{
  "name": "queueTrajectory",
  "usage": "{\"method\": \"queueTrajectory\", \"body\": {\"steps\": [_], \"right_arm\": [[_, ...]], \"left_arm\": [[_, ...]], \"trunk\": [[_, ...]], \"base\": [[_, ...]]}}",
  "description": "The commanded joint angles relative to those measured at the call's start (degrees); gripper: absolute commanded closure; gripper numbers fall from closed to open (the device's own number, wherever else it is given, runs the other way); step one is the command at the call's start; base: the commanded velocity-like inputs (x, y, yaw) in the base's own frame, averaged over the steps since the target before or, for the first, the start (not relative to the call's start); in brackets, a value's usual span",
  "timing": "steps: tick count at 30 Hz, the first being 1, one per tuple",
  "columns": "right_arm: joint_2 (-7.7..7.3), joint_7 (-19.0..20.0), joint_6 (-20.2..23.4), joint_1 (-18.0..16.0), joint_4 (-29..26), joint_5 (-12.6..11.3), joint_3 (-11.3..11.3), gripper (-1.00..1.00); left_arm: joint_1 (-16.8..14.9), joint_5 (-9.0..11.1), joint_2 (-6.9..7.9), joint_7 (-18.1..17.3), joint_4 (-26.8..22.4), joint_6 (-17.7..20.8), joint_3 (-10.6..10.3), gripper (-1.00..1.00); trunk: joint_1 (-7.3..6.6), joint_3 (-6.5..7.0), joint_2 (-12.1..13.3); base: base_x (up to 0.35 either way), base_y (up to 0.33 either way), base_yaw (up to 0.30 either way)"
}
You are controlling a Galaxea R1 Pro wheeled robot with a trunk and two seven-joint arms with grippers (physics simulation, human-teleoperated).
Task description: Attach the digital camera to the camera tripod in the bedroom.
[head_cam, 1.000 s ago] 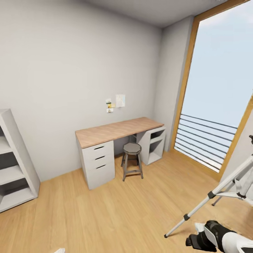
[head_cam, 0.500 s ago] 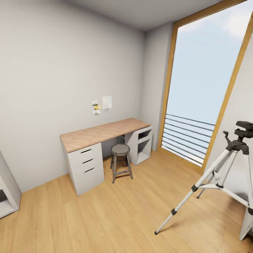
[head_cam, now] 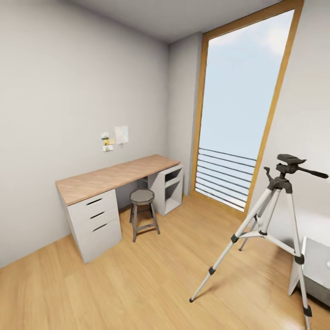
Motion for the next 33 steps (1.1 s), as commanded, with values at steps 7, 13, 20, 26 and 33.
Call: {"method": "queueTrajectory", "body": {"steps": [7,13,20,26,33], "right_arm": [[0.07,0.4,0.0,0.0,0.2,-0.5,0.1,-1.00],[0.10,0.4,0.0,0.0,0.2,-0.5,0.2,-1.00],[0.12,0.5,0.0,0.0,0.2,-0.5,0.2,-1.00],[0.13,0.5,0.3,0.0,0.3,-0.4,0.2,-1.00],[0.13,0.4,0.5,0.0,0.3,-0.4,0.2,-1.00]], "left_arm": [[0.0,0.3,-0.36,0.1,0.0,-0.5,-0.5,1.00],[0.0,0.3,-0.38,0.1,0.0,-0.5,-0.6,1.00],[0.0,0.1,-0.43,0.2,0.0,-0.5,-0.6,1.00],[0.0,-0.1,-0.47,0.2,0.0,-0.5,-0.6,1.00],[0.0,-0.2,-0.90,0.2,0.0,-0.5,-0.6,1.00]], "trunk": [[0.01,-0.07,-0.1],[0.01,-0.07,-0.1],[0.01,-0.07,-0.1],[0.01,-0.07,-0.1],[0.01,-0.07,-0.1]], "base": [[0.000,0.000,-0.280],[0.000,0.000,-0.282],[0.000,0.000,-0.283],[0.000,0.000,-0.283],[0.000,0.000,-0.283]]}}
